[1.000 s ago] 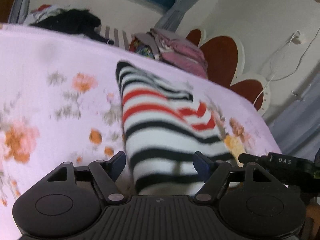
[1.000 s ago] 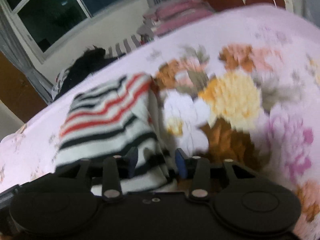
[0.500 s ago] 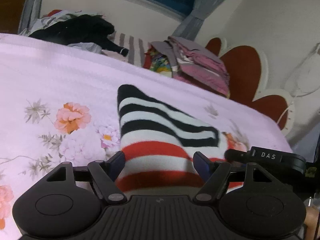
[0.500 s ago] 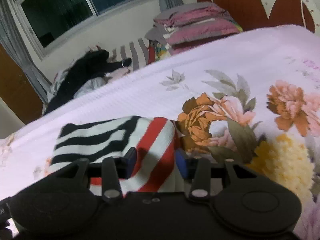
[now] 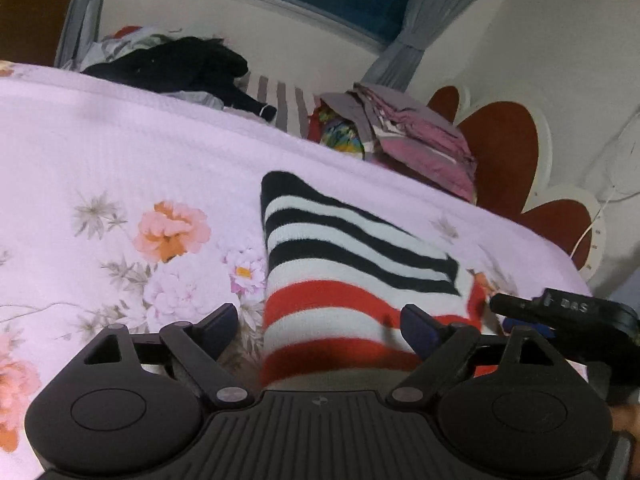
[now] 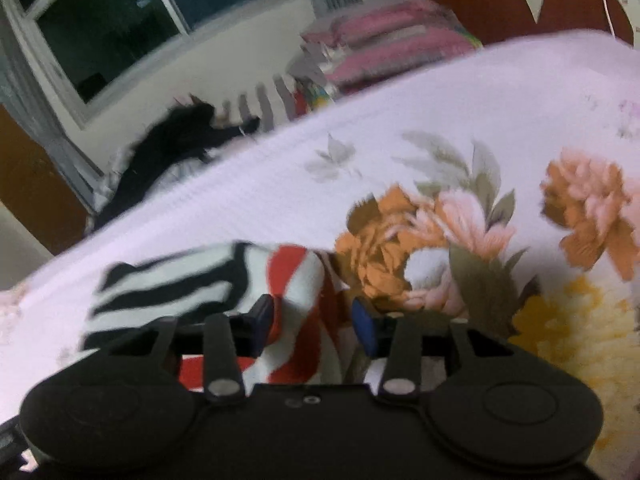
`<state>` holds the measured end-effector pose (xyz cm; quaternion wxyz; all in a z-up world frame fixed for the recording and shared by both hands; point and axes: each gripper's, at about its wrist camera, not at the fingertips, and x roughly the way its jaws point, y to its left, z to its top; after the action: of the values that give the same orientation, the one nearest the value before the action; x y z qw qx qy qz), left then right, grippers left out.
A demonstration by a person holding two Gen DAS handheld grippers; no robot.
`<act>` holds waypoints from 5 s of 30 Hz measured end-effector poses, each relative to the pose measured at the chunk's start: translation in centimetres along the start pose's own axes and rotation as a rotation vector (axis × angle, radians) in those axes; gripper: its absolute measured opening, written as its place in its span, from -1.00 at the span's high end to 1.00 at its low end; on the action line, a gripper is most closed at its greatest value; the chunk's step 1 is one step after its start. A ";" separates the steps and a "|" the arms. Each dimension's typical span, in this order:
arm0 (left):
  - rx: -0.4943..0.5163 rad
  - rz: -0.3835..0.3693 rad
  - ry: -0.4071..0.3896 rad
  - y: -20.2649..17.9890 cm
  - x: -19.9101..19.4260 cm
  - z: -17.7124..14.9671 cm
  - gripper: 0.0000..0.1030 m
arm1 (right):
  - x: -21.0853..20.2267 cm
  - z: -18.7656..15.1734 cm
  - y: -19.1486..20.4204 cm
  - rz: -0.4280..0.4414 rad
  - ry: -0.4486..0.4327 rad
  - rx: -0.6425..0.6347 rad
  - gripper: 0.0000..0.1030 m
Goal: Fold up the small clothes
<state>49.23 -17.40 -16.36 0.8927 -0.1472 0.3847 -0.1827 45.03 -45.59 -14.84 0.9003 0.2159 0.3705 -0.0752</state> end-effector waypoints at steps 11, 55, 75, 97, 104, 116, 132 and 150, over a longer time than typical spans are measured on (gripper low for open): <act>-0.012 -0.012 0.071 1.3 -0.7 -3.7 -0.70 | -2.1 -4.4 -0.6 -0.034 0.062 -0.058 0.13; 0.038 0.048 0.175 -1.7 -3.8 -4.5 -0.71 | -8.6 -7.1 0.9 -0.009 0.059 -0.171 -0.36; 0.054 0.009 0.218 -1.4 2.1 -1.6 -0.83 | 0.6 -3.7 -1.0 0.129 0.196 -0.090 -0.60; 0.107 -0.046 0.150 -2.7 -0.6 -1.0 0.00 | -2.4 -3.6 2.2 0.244 0.170 -0.012 0.31; 0.106 -0.044 0.099 0.8 -6.3 0.6 0.00 | -5.1 -4.6 7.1 0.284 0.136 -0.039 0.32; 0.088 -0.009 0.049 18.5 -16.0 4.0 0.00 | -4.9 -11.4 24.8 0.335 0.123 -0.080 0.32; 0.060 0.051 0.048 35.3 -14.1 4.7 -0.24 | 5.0 -17.5 36.4 0.272 0.173 -0.100 0.22; 0.163 0.148 -0.005 33.5 -16.5 4.8 -0.35 | 6.5 -15.8 38.5 0.074 0.145 -0.174 0.33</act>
<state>49.34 20.23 -16.23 0.9138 -0.0459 0.3761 -0.1465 51.04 -3.86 -16.61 0.8886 0.1556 0.4315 0.0063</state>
